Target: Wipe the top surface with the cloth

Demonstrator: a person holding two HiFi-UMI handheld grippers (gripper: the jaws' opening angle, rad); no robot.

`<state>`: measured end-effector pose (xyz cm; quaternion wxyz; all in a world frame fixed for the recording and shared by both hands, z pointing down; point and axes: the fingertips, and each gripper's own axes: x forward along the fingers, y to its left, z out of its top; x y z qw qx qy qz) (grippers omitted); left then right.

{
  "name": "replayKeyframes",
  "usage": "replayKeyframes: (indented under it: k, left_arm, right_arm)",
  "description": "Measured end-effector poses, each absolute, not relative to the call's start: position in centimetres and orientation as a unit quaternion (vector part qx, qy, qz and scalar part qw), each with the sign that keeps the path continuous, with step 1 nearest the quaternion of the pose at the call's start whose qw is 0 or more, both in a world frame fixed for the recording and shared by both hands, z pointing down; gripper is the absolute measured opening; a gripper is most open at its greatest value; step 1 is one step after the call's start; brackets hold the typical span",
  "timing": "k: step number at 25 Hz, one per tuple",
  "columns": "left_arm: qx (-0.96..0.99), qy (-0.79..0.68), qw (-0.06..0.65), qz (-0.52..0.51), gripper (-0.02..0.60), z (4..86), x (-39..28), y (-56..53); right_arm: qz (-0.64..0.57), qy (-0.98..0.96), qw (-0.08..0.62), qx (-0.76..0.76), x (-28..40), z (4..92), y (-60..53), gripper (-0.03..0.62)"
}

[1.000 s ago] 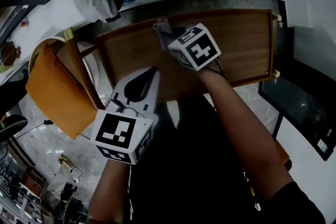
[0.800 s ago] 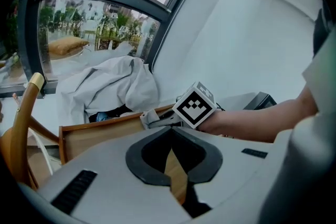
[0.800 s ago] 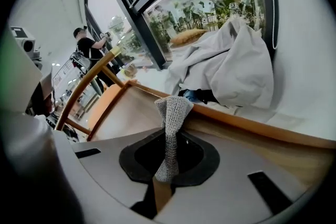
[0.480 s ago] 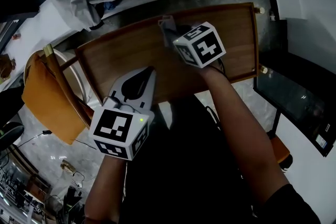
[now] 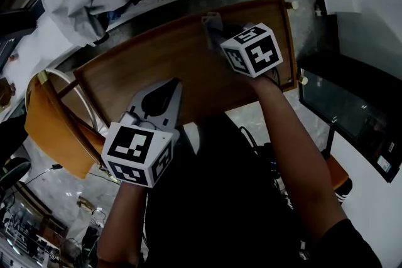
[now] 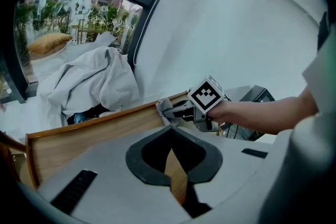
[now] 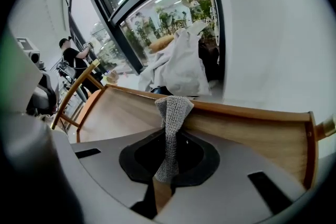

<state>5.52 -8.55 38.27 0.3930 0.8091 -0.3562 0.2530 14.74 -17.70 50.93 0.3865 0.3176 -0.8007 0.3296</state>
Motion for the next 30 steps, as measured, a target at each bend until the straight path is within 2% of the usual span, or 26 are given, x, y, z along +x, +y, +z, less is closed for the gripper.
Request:
replayKeyframes:
  k: [13, 30]
  left_arm:
    - [0.817, -0.321, 0.391, 0.275, 0.011, 39.1, 9.9, -9.6]
    - [0.816, -0.319, 0.388, 0.285, 0.011, 39.2, 10.9, -9.5]
  right_arm:
    - [0.339, -0.768, 0.382, 0.385, 24.8, 50.9, -21.2, 0.04]
    - [0.332, -0.723, 0.405, 0.45, 31.5, 50.3, -24.1, 0.04]
